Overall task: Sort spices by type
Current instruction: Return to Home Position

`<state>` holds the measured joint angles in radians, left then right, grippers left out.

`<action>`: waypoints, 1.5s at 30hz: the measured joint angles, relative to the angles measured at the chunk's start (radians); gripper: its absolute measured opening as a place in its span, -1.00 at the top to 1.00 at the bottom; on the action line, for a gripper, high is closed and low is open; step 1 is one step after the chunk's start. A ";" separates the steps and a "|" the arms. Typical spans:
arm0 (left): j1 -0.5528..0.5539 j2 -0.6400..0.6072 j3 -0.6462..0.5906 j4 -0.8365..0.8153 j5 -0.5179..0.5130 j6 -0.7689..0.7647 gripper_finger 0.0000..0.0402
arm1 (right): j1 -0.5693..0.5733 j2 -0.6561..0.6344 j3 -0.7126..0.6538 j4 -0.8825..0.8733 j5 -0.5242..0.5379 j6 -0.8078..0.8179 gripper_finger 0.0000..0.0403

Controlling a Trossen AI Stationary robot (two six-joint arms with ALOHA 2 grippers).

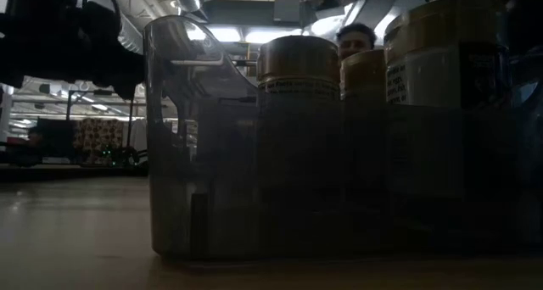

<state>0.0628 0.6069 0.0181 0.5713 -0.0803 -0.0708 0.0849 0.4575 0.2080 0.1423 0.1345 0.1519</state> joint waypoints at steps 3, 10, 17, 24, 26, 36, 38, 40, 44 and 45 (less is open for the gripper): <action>-0.001 -0.028 -0.008 -0.036 -0.002 -0.012 0.93 | 0.000 -0.036 -0.026 0.000 -0.007 0.000 0.97; -0.003 -0.078 -0.008 -0.076 -0.003 0.011 0.93 | 0.000 -0.109 -0.076 0.001 -0.015 0.025 0.94; -0.001 -0.184 -0.008 -0.229 -0.028 -0.009 0.93 | 0.000 -0.177 -0.127 -0.005 -0.031 0.031 0.95; -0.001 -0.352 -0.008 -0.351 -0.077 -0.008 0.93 | 0.000 -0.257 -0.160 -0.012 -0.023 0.034 0.95; -0.001 -0.408 -0.008 -0.408 -0.107 -0.008 0.93 | 0.000 -0.279 -0.170 -0.014 -0.023 0.035 0.95; -0.003 -0.605 -0.008 -0.528 -0.117 -0.001 0.93 | 0.000 -0.410 -0.185 -0.122 -0.025 0.077 0.95; -0.002 -0.602 -0.008 -0.532 -0.114 0.000 0.93 | 0.000 -0.435 -0.185 -0.127 -0.030 0.076 0.95; -0.004 -0.604 -0.008 -0.531 -0.112 0.000 0.93 | 0.000 -0.457 -0.184 -0.136 -0.040 0.070 0.95; -0.004 -0.604 -0.008 -0.532 -0.109 0.000 0.93 | 0.000 -0.455 -0.184 -0.144 -0.057 0.044 0.95; -0.004 -0.604 -0.008 -0.532 -0.109 0.000 0.93 | 0.000 -0.456 -0.184 -0.144 -0.057 0.034 0.95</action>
<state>0.0589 0.0032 0.0101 0.0395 -0.1898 -0.0711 0.0849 0.0017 0.0242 -0.0014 0.0772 0.1861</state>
